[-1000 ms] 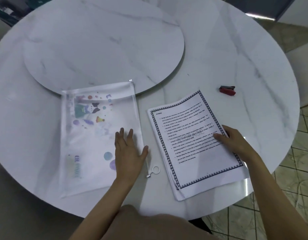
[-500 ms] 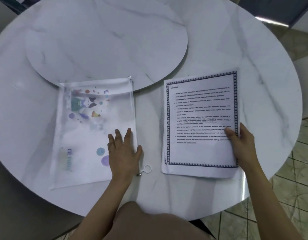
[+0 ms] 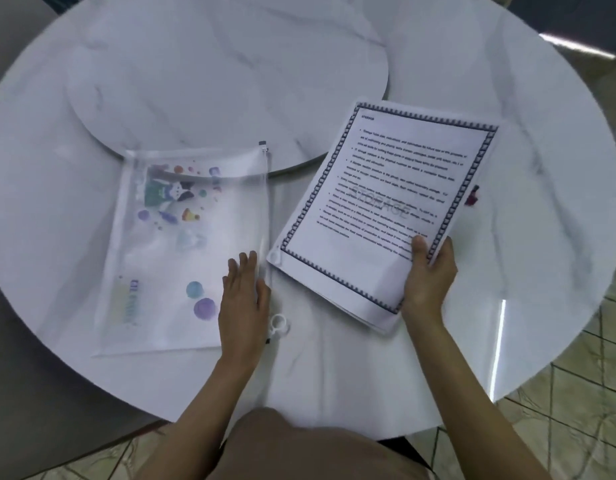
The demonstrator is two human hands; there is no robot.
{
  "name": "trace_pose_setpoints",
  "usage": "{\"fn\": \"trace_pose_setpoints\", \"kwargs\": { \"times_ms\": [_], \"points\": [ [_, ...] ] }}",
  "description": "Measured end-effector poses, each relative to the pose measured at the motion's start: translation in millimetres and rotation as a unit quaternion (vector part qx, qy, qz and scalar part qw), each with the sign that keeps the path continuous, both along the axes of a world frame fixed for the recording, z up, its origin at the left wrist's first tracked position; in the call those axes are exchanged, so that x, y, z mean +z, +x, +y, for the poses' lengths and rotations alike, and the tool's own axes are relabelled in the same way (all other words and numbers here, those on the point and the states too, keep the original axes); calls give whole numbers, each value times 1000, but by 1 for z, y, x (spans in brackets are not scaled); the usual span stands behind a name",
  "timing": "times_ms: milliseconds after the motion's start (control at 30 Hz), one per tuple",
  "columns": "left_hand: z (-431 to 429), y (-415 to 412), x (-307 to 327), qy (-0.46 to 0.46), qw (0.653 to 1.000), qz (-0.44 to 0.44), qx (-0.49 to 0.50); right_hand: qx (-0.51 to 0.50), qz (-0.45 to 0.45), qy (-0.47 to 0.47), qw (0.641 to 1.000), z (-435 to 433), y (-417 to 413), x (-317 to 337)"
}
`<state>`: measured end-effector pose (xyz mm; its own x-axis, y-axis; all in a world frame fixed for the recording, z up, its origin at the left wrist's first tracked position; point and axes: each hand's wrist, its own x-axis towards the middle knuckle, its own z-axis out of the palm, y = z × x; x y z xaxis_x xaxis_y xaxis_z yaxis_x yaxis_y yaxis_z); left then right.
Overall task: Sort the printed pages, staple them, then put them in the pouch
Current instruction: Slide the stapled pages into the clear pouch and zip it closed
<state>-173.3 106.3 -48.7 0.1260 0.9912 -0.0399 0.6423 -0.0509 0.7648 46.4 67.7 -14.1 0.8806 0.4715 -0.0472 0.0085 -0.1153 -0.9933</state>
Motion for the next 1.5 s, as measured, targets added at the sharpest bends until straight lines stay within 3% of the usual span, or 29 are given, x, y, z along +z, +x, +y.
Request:
{"fn": "trace_pose_setpoints", "kwargs": {
  "times_ms": [167, 767, 1167, 1500],
  "points": [
    [-7, 8, 2, 17, 999, -39, 20, -1, 21, 2, 1000, 5, -23, -10],
    [-15, 22, -2, 38, 999, 23, -22, 121, 16, -11, 992, 1, -27, -5],
    [-12, 21, -5, 64, 998, 0, -9, -21, 22, 43, 999, 5, 7, 14],
    [-14, 24, 3, -12, 996, -84, 19, -79, 75, 71, 992, -2, 12, 9]
  ]
}}
